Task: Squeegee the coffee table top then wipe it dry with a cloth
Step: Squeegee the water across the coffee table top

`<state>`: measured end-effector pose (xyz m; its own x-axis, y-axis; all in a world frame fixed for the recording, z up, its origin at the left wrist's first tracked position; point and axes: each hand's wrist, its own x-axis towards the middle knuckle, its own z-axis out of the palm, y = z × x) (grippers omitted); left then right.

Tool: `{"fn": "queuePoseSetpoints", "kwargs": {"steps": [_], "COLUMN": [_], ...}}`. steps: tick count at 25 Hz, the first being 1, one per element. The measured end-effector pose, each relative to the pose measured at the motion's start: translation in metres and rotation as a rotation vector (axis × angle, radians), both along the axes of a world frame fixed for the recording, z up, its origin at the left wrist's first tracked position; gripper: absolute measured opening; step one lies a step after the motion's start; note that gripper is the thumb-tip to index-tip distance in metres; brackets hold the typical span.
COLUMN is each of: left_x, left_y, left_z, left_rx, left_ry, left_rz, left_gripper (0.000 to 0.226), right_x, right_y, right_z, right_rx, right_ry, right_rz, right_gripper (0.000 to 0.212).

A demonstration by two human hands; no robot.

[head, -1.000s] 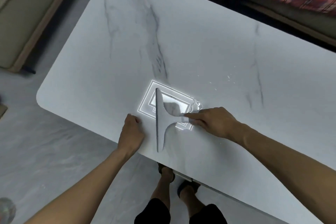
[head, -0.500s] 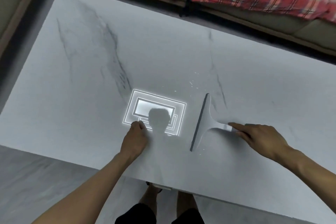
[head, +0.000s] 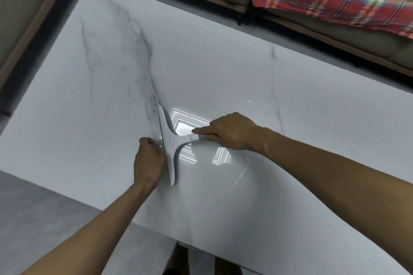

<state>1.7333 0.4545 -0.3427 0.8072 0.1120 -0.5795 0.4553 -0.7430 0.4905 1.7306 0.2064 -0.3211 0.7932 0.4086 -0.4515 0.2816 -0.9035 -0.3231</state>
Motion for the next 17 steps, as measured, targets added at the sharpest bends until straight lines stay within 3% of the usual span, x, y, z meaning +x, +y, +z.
{"fn": "queuePoseSetpoints", "kwargs": {"steps": [3, 11, 15, 17], "left_x": [0.002, -0.002, -0.005, -0.004], "left_y": [-0.007, -0.073, -0.115, -0.130], "left_z": [-0.003, -0.012, -0.032, -0.041], "left_rx": [0.013, -0.016, 0.046, 0.094], "left_ry": [0.036, -0.031, -0.027, 0.049], "left_rz": [-0.016, -0.215, -0.494, -0.506], "left_gripper": [0.018, 0.009, 0.016, 0.027], "right_x": [-0.002, -0.082, -0.118, -0.111], "right_y": [-0.006, -0.134, -0.179, -0.190], "right_z": [-0.014, -0.003, 0.026, 0.039], "right_rx": [0.007, -0.024, -0.160, -0.157], "right_ry": [-0.020, 0.008, 0.032, 0.013], "right_rz": [0.017, -0.350, -0.457, -0.516], "right_gripper": [0.043, 0.043, 0.044, 0.048]}}
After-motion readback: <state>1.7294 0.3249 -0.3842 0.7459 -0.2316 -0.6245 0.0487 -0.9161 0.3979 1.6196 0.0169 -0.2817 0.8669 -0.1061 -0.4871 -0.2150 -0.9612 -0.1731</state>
